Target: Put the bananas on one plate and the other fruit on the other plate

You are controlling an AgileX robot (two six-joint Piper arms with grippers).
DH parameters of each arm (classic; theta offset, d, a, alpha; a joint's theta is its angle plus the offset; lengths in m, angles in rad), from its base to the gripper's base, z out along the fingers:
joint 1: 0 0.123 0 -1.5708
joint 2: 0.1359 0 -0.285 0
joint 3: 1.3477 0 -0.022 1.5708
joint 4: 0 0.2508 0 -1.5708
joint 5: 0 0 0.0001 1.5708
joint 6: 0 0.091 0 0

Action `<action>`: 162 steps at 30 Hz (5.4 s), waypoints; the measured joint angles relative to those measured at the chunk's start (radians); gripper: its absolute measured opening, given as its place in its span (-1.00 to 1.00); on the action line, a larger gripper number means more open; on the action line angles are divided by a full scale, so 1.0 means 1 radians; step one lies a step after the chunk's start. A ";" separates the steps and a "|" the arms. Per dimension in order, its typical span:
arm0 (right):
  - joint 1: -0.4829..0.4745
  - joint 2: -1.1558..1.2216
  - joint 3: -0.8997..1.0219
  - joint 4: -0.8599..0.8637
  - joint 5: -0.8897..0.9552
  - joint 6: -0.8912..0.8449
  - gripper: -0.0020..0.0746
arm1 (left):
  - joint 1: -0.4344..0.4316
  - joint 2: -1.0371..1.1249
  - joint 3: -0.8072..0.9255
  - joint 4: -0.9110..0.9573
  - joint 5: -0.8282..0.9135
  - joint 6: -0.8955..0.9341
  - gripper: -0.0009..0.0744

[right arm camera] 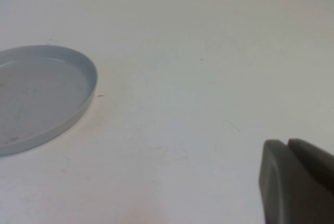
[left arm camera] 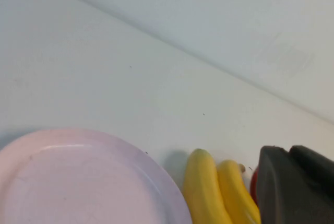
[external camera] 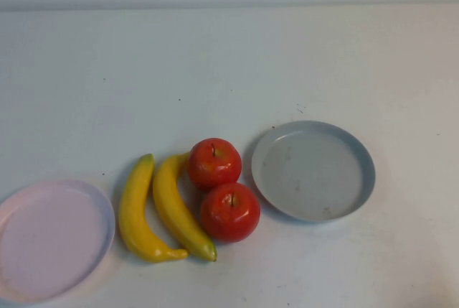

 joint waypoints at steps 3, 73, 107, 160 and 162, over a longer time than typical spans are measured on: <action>0.000 0.000 0.000 0.000 0.000 0.000 -0.99 | 0.000 0.091 -0.126 0.000 0.119 -0.011 -0.98; 0.000 0.000 0.000 0.000 0.000 0.000 -0.99 | -0.553 2.032 -1.772 0.526 0.934 0.176 0.80; 0.000 0.000 0.000 0.000 -0.002 0.000 -0.99 | -0.553 2.089 -1.780 0.482 0.974 0.176 0.53; 0.000 0.000 0.000 0.000 -0.002 0.000 -0.99 | -0.185 1.473 -0.944 0.571 0.636 0.059 0.80; 0.000 0.000 0.000 0.000 -0.002 0.000 -0.99 | -0.185 1.464 -0.946 0.571 0.636 0.052 0.80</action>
